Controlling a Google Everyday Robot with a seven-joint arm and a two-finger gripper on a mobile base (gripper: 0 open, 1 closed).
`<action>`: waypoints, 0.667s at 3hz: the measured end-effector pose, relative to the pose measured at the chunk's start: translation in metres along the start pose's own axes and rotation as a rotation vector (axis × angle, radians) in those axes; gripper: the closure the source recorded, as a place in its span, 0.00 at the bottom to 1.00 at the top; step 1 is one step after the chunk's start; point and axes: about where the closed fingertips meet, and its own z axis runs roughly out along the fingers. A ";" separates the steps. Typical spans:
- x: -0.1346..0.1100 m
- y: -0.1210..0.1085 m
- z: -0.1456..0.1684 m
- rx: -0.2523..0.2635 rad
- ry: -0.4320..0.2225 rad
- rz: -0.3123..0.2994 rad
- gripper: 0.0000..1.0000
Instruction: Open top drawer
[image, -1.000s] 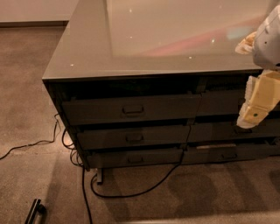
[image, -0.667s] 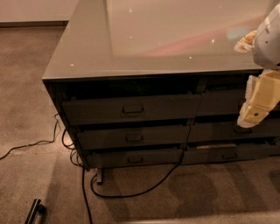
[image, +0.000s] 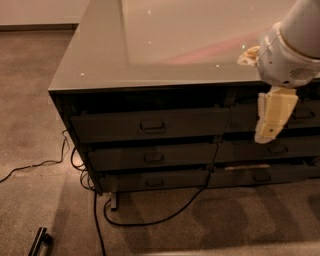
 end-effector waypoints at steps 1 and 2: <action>-0.007 -0.029 0.027 -0.005 -0.010 -0.041 0.00; -0.024 -0.041 0.059 -0.042 -0.004 -0.098 0.00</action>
Offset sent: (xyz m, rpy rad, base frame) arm 0.0800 0.0563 -0.0749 -0.0521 0.0726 0.1748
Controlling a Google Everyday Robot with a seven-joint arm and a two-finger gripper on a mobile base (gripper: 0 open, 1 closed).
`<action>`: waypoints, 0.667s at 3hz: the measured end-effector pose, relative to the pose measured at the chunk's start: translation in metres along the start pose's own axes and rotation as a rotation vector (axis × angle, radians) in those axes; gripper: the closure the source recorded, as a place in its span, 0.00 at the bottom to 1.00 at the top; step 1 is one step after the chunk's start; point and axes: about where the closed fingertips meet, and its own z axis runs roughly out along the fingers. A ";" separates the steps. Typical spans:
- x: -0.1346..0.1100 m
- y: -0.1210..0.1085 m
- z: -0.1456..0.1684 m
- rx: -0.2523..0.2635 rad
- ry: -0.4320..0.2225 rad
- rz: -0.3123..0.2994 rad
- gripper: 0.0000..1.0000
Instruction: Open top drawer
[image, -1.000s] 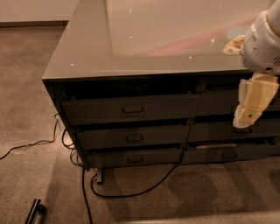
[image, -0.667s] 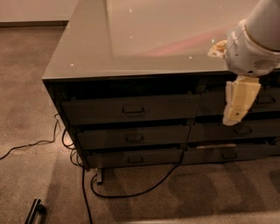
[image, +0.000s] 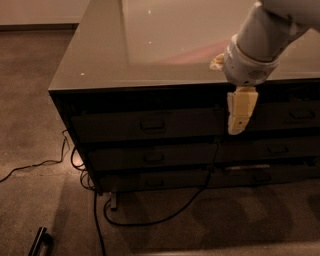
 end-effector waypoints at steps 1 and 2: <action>-0.001 -0.001 0.003 -0.004 0.000 -0.004 0.00; 0.006 -0.004 0.003 0.014 0.000 0.029 0.00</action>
Offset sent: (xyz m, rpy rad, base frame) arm 0.0097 -0.0169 -0.0024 0.0198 -0.0233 -0.0759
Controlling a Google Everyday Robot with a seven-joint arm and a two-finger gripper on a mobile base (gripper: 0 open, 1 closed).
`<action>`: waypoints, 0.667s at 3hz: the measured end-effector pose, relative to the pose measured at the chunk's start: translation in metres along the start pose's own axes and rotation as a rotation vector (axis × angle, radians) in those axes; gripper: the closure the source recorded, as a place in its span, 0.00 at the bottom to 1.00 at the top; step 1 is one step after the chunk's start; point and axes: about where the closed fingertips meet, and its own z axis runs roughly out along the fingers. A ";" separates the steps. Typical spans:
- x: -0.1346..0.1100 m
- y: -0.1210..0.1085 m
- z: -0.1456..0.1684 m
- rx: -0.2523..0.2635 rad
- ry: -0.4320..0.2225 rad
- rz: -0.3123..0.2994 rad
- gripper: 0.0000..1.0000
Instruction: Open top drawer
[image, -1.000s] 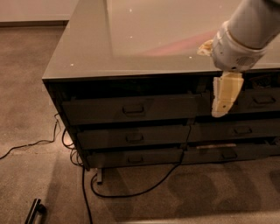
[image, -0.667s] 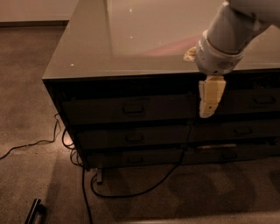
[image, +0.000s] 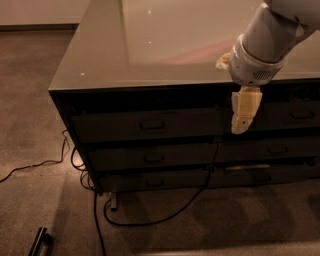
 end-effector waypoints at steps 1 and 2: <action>-0.005 -0.011 0.029 -0.007 -0.078 0.009 0.00; -0.024 -0.021 0.066 -0.043 -0.140 -0.021 0.00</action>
Offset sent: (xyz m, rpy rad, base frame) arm 0.0584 0.0647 -0.0875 0.1885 0.0793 0.1222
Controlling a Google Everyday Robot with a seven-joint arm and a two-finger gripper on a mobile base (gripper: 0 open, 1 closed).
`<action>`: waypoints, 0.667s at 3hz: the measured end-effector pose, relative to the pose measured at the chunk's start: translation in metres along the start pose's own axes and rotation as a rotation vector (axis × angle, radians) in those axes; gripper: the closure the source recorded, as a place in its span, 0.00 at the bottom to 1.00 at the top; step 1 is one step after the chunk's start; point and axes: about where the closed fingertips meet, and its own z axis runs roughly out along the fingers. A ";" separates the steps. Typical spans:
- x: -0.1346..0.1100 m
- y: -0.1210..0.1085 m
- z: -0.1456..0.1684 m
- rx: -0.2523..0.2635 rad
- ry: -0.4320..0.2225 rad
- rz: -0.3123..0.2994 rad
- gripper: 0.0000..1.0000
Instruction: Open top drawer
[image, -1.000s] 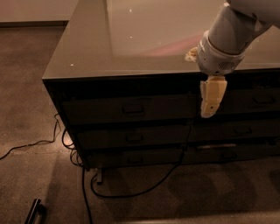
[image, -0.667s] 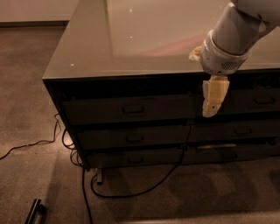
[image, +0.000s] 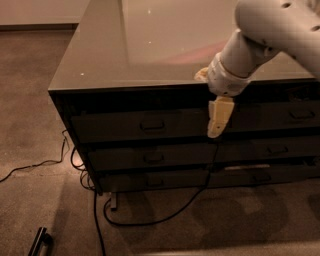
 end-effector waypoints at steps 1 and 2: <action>-0.017 -0.008 0.035 -0.045 -0.045 -0.034 0.00; -0.031 -0.007 0.059 -0.086 -0.060 -0.064 0.00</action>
Offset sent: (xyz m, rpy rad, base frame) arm 0.0180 0.0682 -0.0649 0.0397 0.0967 0.1431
